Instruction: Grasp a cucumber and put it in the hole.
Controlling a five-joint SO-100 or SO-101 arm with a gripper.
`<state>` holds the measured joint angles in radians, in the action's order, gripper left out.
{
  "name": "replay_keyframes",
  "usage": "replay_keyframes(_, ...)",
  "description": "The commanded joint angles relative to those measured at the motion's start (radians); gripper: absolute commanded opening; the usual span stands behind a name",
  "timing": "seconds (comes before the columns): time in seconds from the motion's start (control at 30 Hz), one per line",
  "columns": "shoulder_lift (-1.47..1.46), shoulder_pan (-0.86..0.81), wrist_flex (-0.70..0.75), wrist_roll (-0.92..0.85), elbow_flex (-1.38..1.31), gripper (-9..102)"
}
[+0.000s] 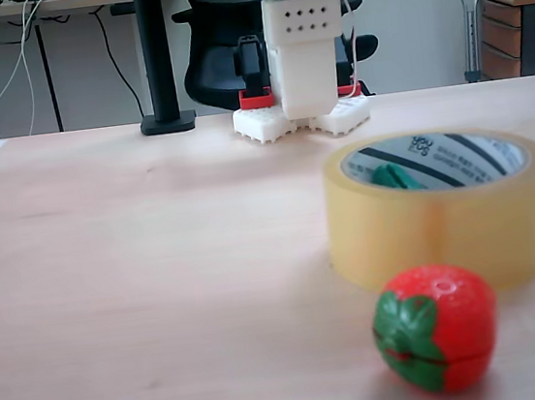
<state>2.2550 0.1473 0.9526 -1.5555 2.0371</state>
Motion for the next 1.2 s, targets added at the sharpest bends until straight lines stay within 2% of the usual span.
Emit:
replay_keyframes(0.0,0.163,-0.048,-0.021,0.008,0.055,43)
replay_keyframes(0.2,0.337,-0.13,-0.009,0.008,0.229,42)
replay_keyframes(0.3,0.367,-0.153,0.054,0.008,0.247,38)
replay_keyframes(0.77,0.584,-0.198,0.17,0.008,0.417,32)
replay_keyframes(0.97,0.821,-0.201,0.19,0.008,0.581,32)
replay_keyframes(1.17,1.057,-0.201,0.311,0.008,0.723,31)
